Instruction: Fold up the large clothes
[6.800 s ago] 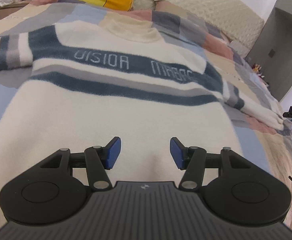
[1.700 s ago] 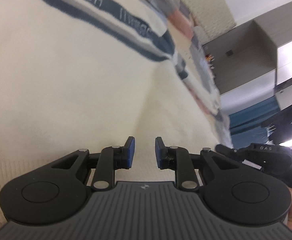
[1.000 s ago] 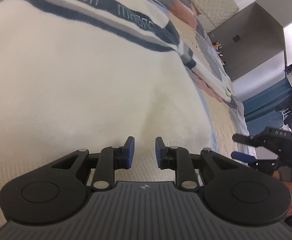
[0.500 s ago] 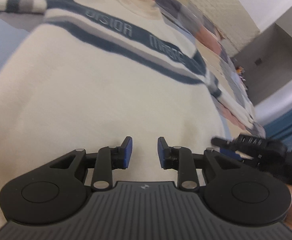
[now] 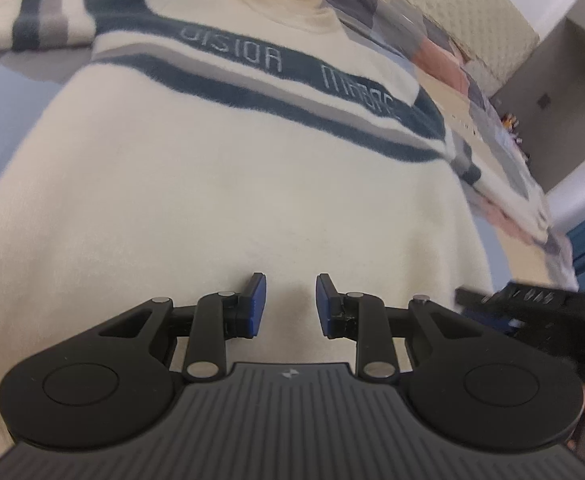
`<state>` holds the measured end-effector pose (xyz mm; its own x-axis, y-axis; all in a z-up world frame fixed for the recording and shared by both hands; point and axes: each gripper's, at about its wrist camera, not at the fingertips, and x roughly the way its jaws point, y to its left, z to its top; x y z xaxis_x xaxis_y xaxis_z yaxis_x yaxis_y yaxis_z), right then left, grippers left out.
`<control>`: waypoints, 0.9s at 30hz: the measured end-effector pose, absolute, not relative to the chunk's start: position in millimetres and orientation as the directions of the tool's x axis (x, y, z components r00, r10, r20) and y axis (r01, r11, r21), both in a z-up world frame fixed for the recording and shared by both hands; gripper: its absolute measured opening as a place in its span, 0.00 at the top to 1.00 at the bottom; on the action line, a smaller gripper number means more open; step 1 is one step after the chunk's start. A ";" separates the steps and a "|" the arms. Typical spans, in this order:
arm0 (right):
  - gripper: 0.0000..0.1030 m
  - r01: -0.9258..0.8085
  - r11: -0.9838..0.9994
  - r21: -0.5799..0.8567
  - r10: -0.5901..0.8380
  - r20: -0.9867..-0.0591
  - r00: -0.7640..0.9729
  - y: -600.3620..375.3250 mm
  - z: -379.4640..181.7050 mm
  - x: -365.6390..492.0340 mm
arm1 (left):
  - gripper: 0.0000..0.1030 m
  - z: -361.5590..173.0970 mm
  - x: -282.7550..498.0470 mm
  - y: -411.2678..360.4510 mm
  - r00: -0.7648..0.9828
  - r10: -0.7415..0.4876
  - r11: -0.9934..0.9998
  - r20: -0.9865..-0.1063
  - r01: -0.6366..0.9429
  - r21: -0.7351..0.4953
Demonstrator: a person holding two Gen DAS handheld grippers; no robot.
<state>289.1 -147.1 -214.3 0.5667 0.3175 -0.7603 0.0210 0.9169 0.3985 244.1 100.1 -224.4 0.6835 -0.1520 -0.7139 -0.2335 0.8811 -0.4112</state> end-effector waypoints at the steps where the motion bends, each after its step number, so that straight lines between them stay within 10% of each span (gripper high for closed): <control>1: 0.65 0.013 0.919 0.395 0.312 -0.745 0.590 -148.6 -209.1 286.1 | 0.67 -224.2 243.8 98.0 0.685 -0.147 0.887 -0.714 -0.228 -0.401; 27: 0.61 0.082 0.916 0.393 0.114 -0.451 0.885 -268.0 -153.4 361.3 | 0.63 -224.8 249.0 69.9 0.721 -0.045 0.944 -0.691 -0.196 -0.266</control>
<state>361.3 -268.0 -153.4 0.8850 0.1144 -0.4512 0.0818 0.9160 0.3927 249.0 69.9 -224.8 0.7210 -0.0450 -0.6914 -0.1958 0.9440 -0.2657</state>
